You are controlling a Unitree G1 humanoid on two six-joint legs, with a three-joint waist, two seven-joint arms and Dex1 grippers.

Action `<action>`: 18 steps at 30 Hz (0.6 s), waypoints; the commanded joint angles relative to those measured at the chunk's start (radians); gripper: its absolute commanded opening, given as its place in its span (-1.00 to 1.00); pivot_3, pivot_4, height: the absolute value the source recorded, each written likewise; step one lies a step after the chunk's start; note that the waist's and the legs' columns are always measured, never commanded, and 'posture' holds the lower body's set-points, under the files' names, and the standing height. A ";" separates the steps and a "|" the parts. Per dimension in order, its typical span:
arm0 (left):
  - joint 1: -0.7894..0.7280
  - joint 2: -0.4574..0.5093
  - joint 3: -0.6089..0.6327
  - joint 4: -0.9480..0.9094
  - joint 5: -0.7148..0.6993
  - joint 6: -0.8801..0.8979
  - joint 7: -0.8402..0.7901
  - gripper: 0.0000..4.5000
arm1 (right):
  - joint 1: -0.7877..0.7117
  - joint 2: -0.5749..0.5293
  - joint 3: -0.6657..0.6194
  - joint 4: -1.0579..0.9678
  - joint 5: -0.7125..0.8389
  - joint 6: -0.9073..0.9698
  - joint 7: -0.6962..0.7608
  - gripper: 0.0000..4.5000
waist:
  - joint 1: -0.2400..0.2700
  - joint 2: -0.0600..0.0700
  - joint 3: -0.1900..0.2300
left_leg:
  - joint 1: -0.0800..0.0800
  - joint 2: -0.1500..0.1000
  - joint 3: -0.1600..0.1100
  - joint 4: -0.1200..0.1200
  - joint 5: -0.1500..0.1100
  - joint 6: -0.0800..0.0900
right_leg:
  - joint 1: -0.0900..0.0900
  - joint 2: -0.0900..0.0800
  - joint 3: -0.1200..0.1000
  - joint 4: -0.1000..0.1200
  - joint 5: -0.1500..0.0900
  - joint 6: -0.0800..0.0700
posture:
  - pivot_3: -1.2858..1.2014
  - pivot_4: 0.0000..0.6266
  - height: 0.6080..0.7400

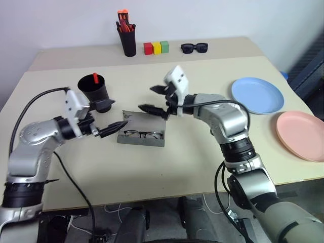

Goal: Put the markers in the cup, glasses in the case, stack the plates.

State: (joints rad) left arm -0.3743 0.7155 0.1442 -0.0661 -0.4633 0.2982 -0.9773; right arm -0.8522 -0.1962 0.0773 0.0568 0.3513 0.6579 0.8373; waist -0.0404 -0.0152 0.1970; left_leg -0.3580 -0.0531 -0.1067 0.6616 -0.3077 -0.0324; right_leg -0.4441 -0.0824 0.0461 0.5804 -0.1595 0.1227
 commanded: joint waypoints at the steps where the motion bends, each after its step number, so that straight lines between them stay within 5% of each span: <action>1: -0.126 -0.047 -0.051 0.057 0.078 0.000 0.094 0.65 | 0.106 -0.064 -0.088 -0.147 0.112 -0.002 0.061 1.00 | 0.011 -0.001 -0.001 | 0.000 -0.001 -0.001 0.000 0.000 0.000 | 0.001 0.000 -0.001 0.000 0.000 0.000 | 0.03 -0.52 1.00; 8: -0.315 -0.153 -0.168 0.248 0.214 -0.019 0.175 -0.97 | 0.317 -0.186 -0.099 -0.352 0.167 0.023 0.054 1.00 | -0.002 0.000 0.000 | 0.000 -0.001 0.000 0.000 0.000 0.000 | 0.001 -0.001 0.000 0.000 0.000 0.000 | 0.03 -0.52 1.00; 18: -0.601 -0.251 -0.364 0.660 0.467 -0.058 0.197 -0.99 | 0.363 -0.216 -0.082 -0.404 0.197 0.026 -0.008 1.00 | 0.001 -0.001 0.000 | 0.000 -0.001 0.000 0.001 0.000 0.000 | 0.001 -0.001 0.000 -0.001 0.000 0.001 | 0.03 -0.52 1.00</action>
State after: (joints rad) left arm -0.9394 0.4663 -0.2011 0.5590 -0.0285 0.2506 -0.7684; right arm -0.4836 -0.4104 -0.0029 -0.3022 0.5272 0.6930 0.8372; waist -0.0393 -0.0159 0.1967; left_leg -0.3584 -0.0541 -0.1063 0.6628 -0.3077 -0.0323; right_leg -0.4428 -0.0832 0.0460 0.5797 -0.1594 0.1232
